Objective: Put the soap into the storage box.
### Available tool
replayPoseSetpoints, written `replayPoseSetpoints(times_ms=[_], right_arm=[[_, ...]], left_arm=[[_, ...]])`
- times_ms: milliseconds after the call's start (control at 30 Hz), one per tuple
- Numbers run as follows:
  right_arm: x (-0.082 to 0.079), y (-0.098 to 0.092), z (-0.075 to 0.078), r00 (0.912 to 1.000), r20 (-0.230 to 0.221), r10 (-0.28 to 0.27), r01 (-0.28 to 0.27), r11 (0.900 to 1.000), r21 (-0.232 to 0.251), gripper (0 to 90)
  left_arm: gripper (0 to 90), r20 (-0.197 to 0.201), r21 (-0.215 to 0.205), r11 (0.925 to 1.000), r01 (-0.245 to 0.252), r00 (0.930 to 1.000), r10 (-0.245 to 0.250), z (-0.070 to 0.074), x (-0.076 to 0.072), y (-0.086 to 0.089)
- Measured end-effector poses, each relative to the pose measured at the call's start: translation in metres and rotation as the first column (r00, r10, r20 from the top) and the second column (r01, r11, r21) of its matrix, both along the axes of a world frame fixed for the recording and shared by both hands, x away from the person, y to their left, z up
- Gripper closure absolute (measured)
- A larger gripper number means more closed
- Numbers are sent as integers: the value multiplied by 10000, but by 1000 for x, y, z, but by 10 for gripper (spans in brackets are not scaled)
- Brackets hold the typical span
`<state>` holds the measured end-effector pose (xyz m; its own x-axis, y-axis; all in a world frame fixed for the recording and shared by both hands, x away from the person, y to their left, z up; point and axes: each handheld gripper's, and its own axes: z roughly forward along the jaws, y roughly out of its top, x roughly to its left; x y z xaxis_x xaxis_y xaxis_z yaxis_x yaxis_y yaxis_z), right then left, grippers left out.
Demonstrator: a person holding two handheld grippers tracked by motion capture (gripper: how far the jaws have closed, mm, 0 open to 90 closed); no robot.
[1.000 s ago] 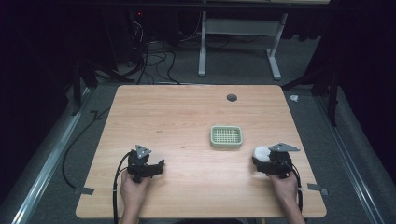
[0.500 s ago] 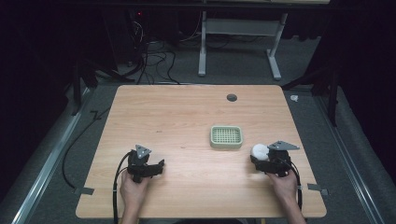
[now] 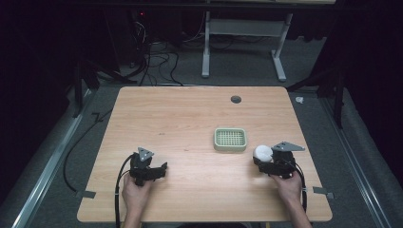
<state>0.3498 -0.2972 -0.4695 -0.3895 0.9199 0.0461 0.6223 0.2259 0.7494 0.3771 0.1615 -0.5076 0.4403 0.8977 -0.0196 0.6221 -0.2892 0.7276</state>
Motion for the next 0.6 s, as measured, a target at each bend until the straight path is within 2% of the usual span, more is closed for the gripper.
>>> replayPoseSetpoints(times_ms=[600], right_arm=[[7,9,10,9991,93,422,-425,9986,324,246]], left_arm=[[163,0,-1,10000,0,10000,0,0,0,0]])
